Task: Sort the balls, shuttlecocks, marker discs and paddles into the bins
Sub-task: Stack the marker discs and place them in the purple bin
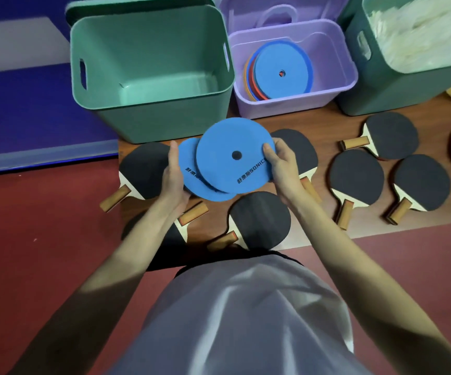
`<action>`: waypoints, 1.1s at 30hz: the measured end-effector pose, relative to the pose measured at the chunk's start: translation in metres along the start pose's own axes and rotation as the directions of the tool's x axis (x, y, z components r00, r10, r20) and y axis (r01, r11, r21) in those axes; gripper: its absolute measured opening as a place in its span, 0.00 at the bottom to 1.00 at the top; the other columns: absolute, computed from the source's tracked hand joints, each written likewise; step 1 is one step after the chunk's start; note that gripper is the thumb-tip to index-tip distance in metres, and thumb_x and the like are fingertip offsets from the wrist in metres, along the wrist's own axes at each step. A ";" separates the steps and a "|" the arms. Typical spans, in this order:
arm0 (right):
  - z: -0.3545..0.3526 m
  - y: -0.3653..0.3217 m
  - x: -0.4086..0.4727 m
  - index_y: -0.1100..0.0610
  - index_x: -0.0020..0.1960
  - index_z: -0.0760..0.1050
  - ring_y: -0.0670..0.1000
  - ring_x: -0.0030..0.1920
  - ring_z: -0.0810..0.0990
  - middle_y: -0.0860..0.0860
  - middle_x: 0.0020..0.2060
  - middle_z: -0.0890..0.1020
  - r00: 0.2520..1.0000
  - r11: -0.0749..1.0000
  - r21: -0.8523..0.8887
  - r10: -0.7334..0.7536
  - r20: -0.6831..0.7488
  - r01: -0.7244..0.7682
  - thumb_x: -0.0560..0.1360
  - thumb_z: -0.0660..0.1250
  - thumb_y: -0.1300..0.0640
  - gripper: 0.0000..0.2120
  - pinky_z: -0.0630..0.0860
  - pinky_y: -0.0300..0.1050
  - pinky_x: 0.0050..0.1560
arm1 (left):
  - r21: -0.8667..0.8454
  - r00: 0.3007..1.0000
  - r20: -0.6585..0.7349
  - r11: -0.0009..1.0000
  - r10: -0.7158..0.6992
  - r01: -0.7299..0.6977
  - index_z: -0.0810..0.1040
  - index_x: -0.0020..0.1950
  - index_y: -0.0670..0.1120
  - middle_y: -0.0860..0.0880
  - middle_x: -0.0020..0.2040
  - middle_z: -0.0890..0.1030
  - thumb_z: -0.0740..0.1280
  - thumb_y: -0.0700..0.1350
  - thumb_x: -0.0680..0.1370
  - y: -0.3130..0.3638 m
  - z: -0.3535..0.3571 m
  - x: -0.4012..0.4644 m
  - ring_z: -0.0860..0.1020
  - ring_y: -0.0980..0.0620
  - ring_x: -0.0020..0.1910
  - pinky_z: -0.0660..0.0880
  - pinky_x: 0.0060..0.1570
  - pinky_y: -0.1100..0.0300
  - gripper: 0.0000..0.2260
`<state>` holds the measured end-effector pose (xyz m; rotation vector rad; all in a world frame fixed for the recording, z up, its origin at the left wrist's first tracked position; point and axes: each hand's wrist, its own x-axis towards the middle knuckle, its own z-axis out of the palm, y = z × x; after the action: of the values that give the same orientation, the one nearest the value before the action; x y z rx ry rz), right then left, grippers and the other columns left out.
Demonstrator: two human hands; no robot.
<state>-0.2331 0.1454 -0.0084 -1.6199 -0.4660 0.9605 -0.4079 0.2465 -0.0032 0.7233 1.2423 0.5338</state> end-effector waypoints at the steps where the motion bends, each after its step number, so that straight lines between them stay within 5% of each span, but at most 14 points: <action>1: 0.000 0.002 0.000 0.55 0.48 0.72 0.53 0.44 0.78 0.55 0.44 0.78 1.000 1.000 -0.005 0.018 0.005 -0.018 0.82 0.58 0.57 0.06 0.75 0.47 0.40 | -0.021 0.999 0.048 1.000 -0.002 0.004 0.80 0.59 0.48 0.50 0.53 0.84 0.51 0.64 0.81 0.000 0.008 -0.002 0.83 0.51 0.53 0.79 0.50 0.54 0.26; 6: -0.014 0.013 0.009 0.62 0.51 0.73 0.51 0.45 0.78 0.55 0.44 0.78 0.998 0.975 -0.213 -0.054 0.010 0.055 0.81 0.60 0.58 0.07 0.76 0.51 0.47 | -0.049 0.962 0.274 0.999 0.018 -0.004 0.74 0.68 0.43 0.44 0.63 0.79 0.53 0.61 0.82 -0.006 0.042 -0.005 0.78 0.45 0.62 0.75 0.62 0.46 0.26; 11: -0.047 0.004 0.028 0.55 0.47 0.74 0.45 0.39 0.74 0.43 0.36 0.75 0.981 0.886 -0.428 -0.194 0.010 0.180 0.79 0.63 0.54 0.05 0.66 0.37 0.40 | -0.055 0.975 0.217 0.998 0.035 -0.024 0.74 0.67 0.41 0.43 0.61 0.80 0.64 0.49 0.80 -0.004 0.077 0.001 0.80 0.44 0.59 0.76 0.60 0.43 0.19; 15: -0.075 -0.008 0.054 0.58 0.59 0.76 0.46 0.49 0.72 0.47 0.44 0.77 0.979 0.855 -0.484 -0.203 0.021 0.187 0.80 0.62 0.52 0.13 0.67 0.37 0.47 | -0.104 0.983 0.177 0.994 0.044 -0.026 0.74 0.67 0.40 0.41 0.60 0.80 0.63 0.49 0.81 0.009 0.115 0.013 0.80 0.43 0.59 0.77 0.59 0.45 0.19; 19: -0.099 -0.028 0.090 0.57 0.43 0.74 0.43 0.35 0.73 0.48 0.35 0.76 0.985 0.903 -0.395 -0.162 0.058 0.172 0.82 0.58 0.55 0.12 0.68 0.39 0.37 | -0.109 0.969 0.223 0.991 0.102 -0.080 0.74 0.67 0.38 0.40 0.61 0.80 0.60 0.47 0.82 0.029 0.156 0.027 0.79 0.43 0.60 0.77 0.59 0.49 0.17; 23: -0.115 -0.055 0.134 0.56 0.38 0.69 0.38 0.28 0.69 0.45 0.30 0.70 0.978 0.885 -0.425 -0.210 -0.001 0.190 0.81 0.59 0.57 0.12 0.63 0.32 0.32 | -0.070 0.958 0.257 0.991 0.127 -0.112 0.74 0.66 0.41 0.44 0.60 0.81 0.60 0.45 0.83 0.053 0.193 0.055 0.81 0.48 0.56 0.79 0.55 0.53 0.15; 25: -0.120 -0.070 0.158 0.53 0.36 0.64 0.40 0.28 0.67 0.44 0.29 0.66 0.965 0.841 -0.493 -0.261 -0.012 0.221 0.81 0.59 0.58 0.15 0.61 0.33 0.30 | -0.006 0.953 0.271 0.990 0.134 -0.138 0.74 0.64 0.44 0.47 0.55 0.82 0.59 0.45 0.83 0.065 0.209 0.072 0.81 0.51 0.52 0.80 0.50 0.55 0.12; 28: -0.128 -0.083 0.199 0.60 0.41 0.68 0.46 0.32 0.67 0.48 0.31 0.69 0.956 0.785 -0.575 -0.293 -0.015 0.231 0.80 0.60 0.57 0.11 0.59 0.39 0.32 | 0.157 0.957 0.234 0.964 0.173 -0.213 0.75 0.61 0.44 0.45 0.55 0.82 0.63 0.46 0.81 0.079 0.225 0.109 0.81 0.49 0.53 0.79 0.52 0.55 0.11; 33: -0.129 -0.088 0.255 0.66 0.56 0.74 0.52 0.42 0.72 0.54 0.43 0.76 0.963 0.727 -0.652 -0.268 0.023 0.218 0.80 0.60 0.56 0.14 0.64 0.43 0.40 | 0.598 0.968 0.078 0.766 0.240 -0.238 0.79 0.51 0.38 0.46 0.42 0.80 0.66 0.44 0.78 0.092 0.241 0.163 0.79 0.47 0.46 0.73 0.35 0.63 0.09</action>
<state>0.0351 0.2777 -0.0081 -2.1370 -1.0235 0.5484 -0.1318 0.3766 -0.0041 1.4433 1.3409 0.3336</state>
